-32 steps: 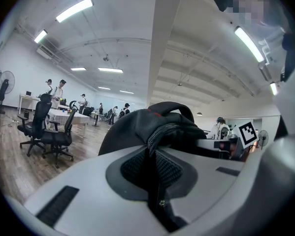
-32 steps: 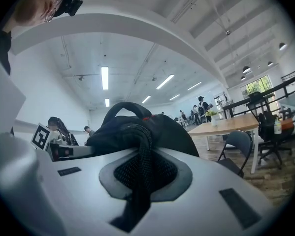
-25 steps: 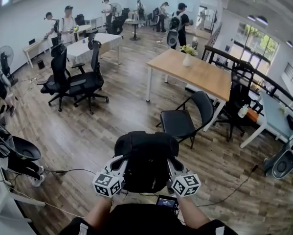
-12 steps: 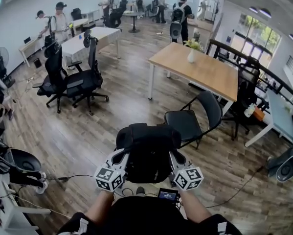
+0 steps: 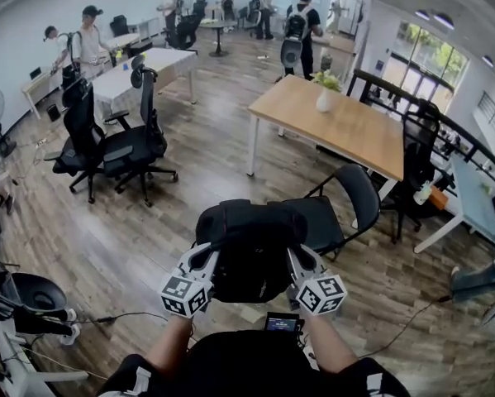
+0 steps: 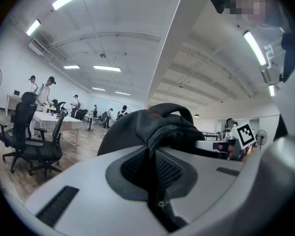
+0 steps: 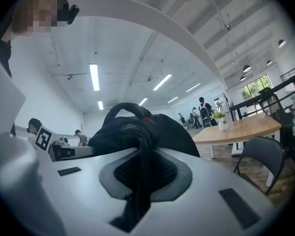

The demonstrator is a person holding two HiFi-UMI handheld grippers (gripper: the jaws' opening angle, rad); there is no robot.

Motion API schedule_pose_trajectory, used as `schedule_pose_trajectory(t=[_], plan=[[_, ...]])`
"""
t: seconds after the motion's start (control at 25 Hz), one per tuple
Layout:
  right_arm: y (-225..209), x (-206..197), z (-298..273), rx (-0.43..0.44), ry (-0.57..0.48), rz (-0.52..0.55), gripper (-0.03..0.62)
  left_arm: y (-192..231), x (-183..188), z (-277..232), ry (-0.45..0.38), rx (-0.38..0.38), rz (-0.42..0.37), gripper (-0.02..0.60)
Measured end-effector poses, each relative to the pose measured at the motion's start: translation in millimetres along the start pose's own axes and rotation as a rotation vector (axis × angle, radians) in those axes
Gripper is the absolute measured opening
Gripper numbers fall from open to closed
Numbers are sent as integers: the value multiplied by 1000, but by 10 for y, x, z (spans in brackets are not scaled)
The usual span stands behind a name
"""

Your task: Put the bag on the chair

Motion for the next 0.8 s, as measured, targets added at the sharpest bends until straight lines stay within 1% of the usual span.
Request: schedule_pose_trajectory(t=[0.2, 0.4, 0.6, 0.8], plan=[[-230, -42, -401, -9, 6, -10, 34, 285, -20, -361, 6, -8, -2, 18], [-526, -111, -802, 2, 15, -12, 34, 556, -77, -769, 16, -7, 0, 18], [-885, -137, -1248, 13, 28, -19, 34, 828, -136, -1266, 37, 5, 14, 18], [-1315, -76, -1744, 40, 27, -14, 34, 1060, -130, -1825, 31, 12, -2, 18]])
Point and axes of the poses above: the fingertips, and each gripper's own axes: z backward along the fingers, y to its left, x out of its top, the point moved 8 cm from there along z, backward along the fingers, and after that the axes turned 12 degrees about -y, right-handed, at the moved point
